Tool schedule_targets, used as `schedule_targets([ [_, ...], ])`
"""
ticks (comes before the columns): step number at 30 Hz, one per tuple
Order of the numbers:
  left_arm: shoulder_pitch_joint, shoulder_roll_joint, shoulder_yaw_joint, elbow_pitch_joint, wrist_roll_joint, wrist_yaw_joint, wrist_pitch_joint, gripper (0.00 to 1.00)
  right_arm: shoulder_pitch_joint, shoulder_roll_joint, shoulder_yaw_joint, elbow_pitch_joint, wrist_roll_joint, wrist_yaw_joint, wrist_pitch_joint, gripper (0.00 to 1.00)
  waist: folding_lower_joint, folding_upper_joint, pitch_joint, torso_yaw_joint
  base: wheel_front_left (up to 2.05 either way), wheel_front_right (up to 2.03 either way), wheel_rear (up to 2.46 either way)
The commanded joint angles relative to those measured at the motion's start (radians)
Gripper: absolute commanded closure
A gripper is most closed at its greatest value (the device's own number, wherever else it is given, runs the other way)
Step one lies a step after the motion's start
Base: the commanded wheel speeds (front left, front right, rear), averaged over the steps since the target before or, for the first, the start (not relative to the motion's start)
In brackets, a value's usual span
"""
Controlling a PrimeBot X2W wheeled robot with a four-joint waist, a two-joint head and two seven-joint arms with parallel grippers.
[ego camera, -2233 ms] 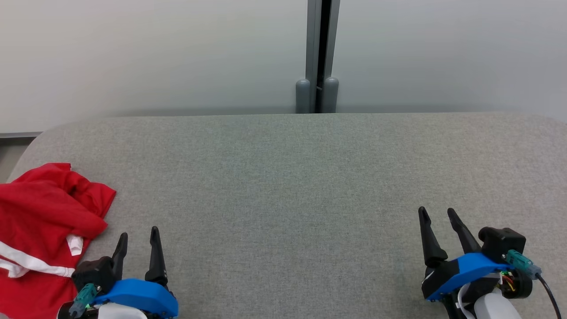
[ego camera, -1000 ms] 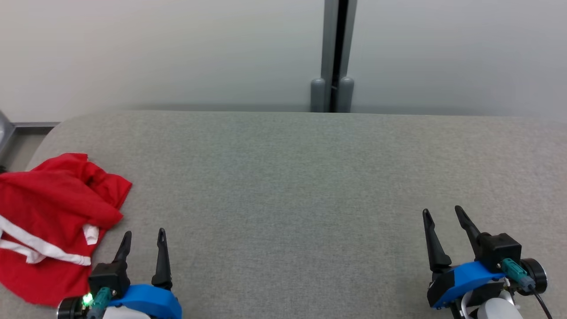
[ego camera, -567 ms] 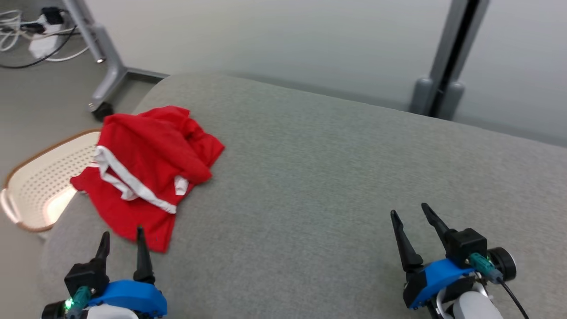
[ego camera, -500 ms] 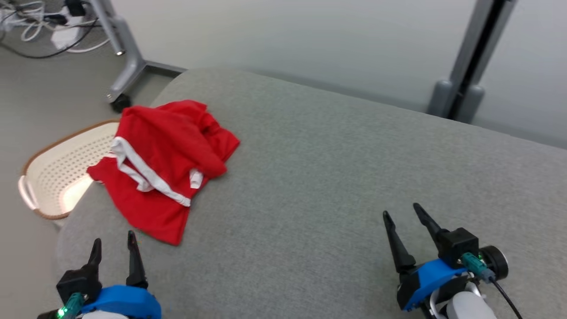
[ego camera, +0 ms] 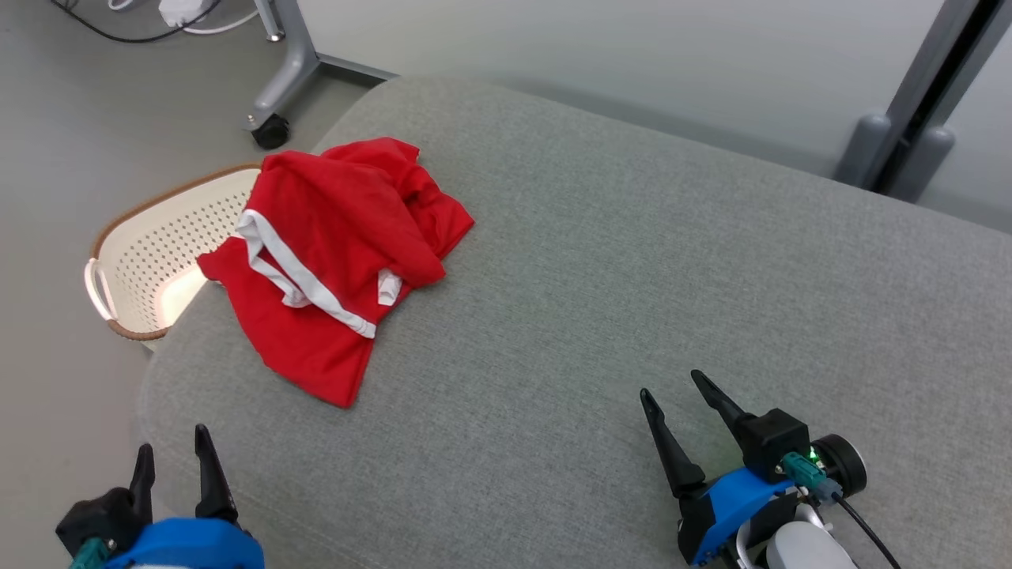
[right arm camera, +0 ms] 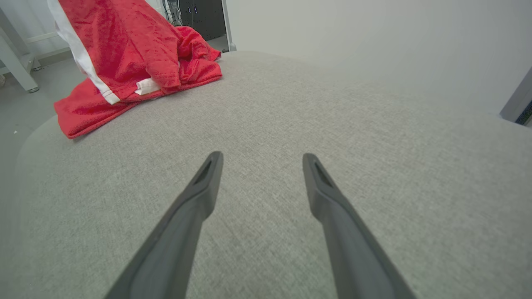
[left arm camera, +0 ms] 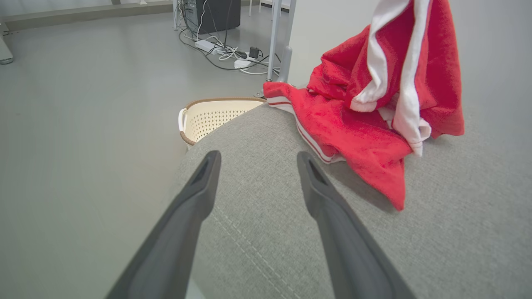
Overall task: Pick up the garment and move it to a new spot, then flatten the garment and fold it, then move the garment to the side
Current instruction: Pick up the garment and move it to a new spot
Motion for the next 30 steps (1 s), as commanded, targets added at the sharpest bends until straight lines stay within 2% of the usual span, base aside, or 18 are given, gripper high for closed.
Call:
schedule_targets([
  [1,-0.057,-0.002,-0.002,0.007,-0.021,-0.014,-0.003,0.0,-0.01,-0.005,-0.008,0.005,-0.019,0.0,-0.003,0.0,0.0001,0.0,0.02,-0.013,0.0,0.0,0.0],
  [5,-0.157,0.025,0.003,0.007,-0.046,-0.03,-0.003,0.0,-0.021,-0.005,-0.027,0.006,-0.046,0.0,-0.003,0.0,0.0001,0.0,0.063,-0.042,0.0,0.0,0.0],
  [8,-0.249,0.055,-0.041,-0.014,-0.069,-0.036,-0.003,0.0,-0.026,-0.004,-0.046,0.004,-0.063,0.0,-0.003,0.0,0.0001,0.0,0.093,-0.058,0.0,0.0,0.0],
  [13,-0.367,0.159,-0.155,-0.012,-0.147,-0.034,-0.003,0.0,-0.03,-0.005,-0.05,0.011,-0.07,0.0,-0.003,0.0,0.0001,0.0,0.134,-0.084,0.0,0.0,0.0],
  [14,-0.414,0.195,-0.184,0.006,-0.171,-0.034,-0.003,0.0,-0.035,-0.005,-0.048,0.014,-0.07,0.0,-0.002,0.0,0.0001,0.0,0.147,-0.094,0.0,0.0,0.0],
  [18,-0.47,0.244,-0.234,0.111,-0.224,-0.034,-0.003,0.0,-0.045,-0.008,-0.035,0.021,-0.062,0.0,-0.001,0.0,0.0001,0.0,0.164,-0.122,0.0,0.0,0.0],
  [24,-0.504,0.267,-0.349,0.31,-0.37,-0.034,0.07,0.0,-0.057,-0.011,-0.022,0.028,-0.052,-0.001,-0.001,0.0,0.0001,0.0,0.182,-0.162,0.0,0.0,0.0],
  [25,-0.504,0.274,-0.361,0.331,-0.39,-0.034,0.073,0.05,-0.059,-0.011,-0.019,0.029,-0.048,-0.001,-0.001,0.0,0.0001,0.0,0.182,-0.168,0.0,0.0,0.0],
  [26,-0.504,0.274,-0.361,0.331,-0.39,-0.034,0.073,0.05,-0.059,-0.011,-0.019,0.029,-0.048,-0.001,-0.001,0.0,0.0001,0.0,0.182,-0.168,0.0,0.0,0.0],
  [27,-0.504,0.28,-0.374,0.346,-0.407,-0.034,0.069,0.44,-0.061,-0.011,-0.017,0.028,-0.045,-0.001,-0.001,0.0,0.0001,0.0,0.182,-0.174,0.0,0.0,0.0],
  [29,-0.506,0.287,-0.4,0.367,-0.432,-0.034,0.057,1.0,-0.066,-0.01,-0.016,0.021,-0.038,-0.001,-0.001,0.0,0.0001,0.0,0.184,-0.18,0.0,0.0,0.0],
  [30,-0.508,0.293,-0.414,0.375,-0.441,-0.034,0.051,1.0,-0.066,-0.01,-0.015,0.019,-0.035,-0.001,-0.001,0.0,0.0001,0.0,0.183,-0.183,0.0,0.0,0.0],
])
